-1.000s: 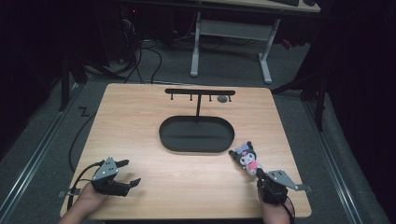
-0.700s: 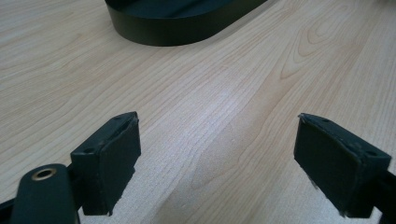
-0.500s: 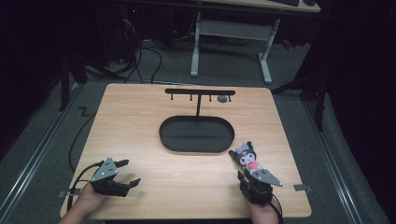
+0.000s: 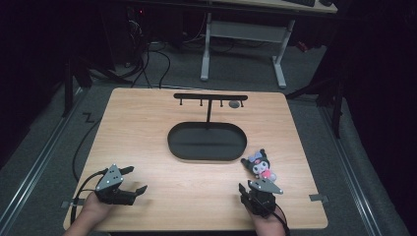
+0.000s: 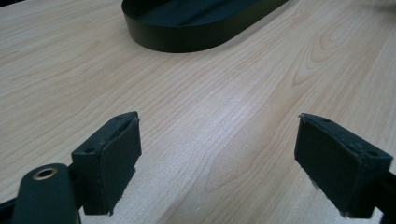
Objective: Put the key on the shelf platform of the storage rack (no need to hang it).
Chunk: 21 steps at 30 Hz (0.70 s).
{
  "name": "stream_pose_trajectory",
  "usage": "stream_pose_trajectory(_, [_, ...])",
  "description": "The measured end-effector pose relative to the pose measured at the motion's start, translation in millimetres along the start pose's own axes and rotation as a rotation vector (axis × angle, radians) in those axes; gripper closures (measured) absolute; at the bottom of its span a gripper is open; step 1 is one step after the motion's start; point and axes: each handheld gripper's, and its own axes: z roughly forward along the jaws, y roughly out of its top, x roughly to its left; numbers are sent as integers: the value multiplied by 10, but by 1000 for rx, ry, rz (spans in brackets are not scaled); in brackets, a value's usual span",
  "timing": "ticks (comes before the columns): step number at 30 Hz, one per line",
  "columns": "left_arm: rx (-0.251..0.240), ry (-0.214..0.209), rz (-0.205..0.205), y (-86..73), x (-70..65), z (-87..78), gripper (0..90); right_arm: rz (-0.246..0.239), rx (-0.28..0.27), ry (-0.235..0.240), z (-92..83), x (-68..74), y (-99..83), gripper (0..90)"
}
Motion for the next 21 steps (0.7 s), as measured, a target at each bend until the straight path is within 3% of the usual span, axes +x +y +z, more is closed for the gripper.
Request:
stream_pose_trajectory(14, [-10, 29, -14, -2, 18, -9, 155, -3, 82, 0, 4, 26, 86, 585])
stream_pose_trajectory(21, [-13, 49, -24, -2, 24, -12, 155, -5, 154, -5, 45, -31, 121, 585])
